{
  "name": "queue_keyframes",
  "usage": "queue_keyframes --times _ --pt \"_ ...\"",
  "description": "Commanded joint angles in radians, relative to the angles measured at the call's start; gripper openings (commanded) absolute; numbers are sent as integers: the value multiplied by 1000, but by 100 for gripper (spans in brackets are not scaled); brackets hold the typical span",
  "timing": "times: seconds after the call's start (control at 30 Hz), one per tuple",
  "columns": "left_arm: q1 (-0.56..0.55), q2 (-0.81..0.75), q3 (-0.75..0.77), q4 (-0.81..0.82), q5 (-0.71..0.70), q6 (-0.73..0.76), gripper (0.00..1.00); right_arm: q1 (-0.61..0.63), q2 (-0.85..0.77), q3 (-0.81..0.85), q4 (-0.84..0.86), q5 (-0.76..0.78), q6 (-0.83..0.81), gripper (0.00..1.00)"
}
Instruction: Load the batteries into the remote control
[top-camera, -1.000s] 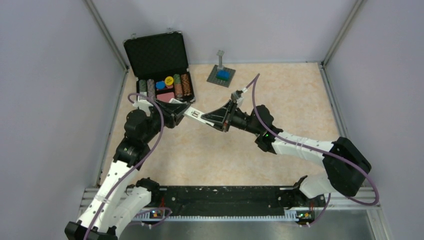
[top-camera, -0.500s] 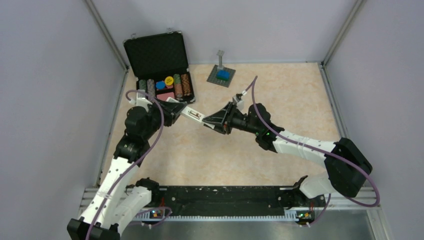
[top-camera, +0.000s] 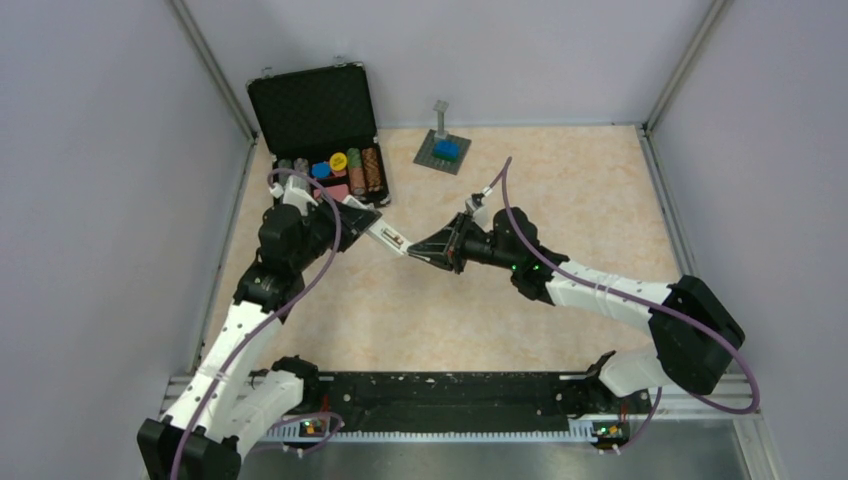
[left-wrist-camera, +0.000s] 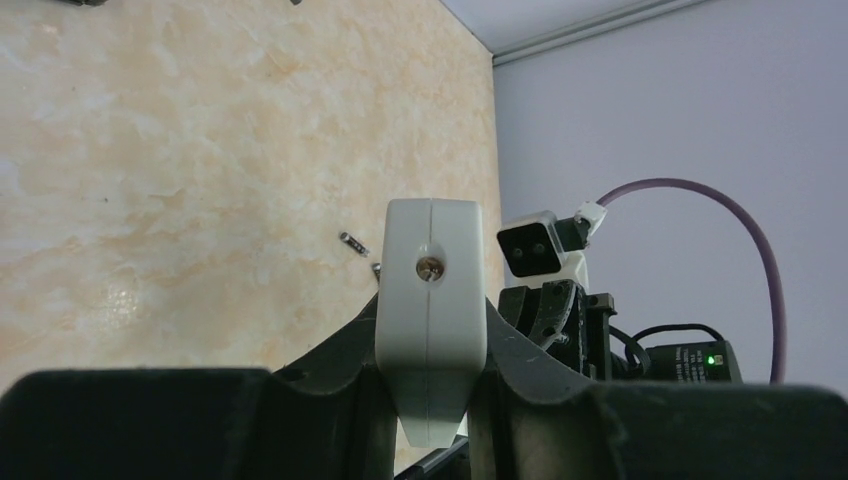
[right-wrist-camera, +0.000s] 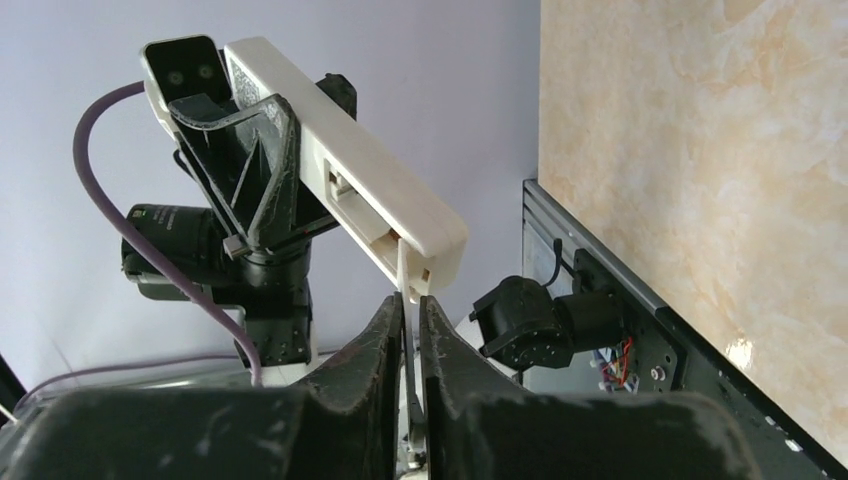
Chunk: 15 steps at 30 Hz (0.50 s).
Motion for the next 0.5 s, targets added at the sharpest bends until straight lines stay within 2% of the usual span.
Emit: queue_keyframes --times 0.0,0.27,0.47 --pt "3 -8 66 98 65 62 0 0 20 25 -55 -35 -16 6" --pt "3 -32 59 46 96 159 0 -23 34 43 137 -48 37 1" --pt "3 -62 21 -18 103 282 0 -31 6 100 45 -44 -40 0"
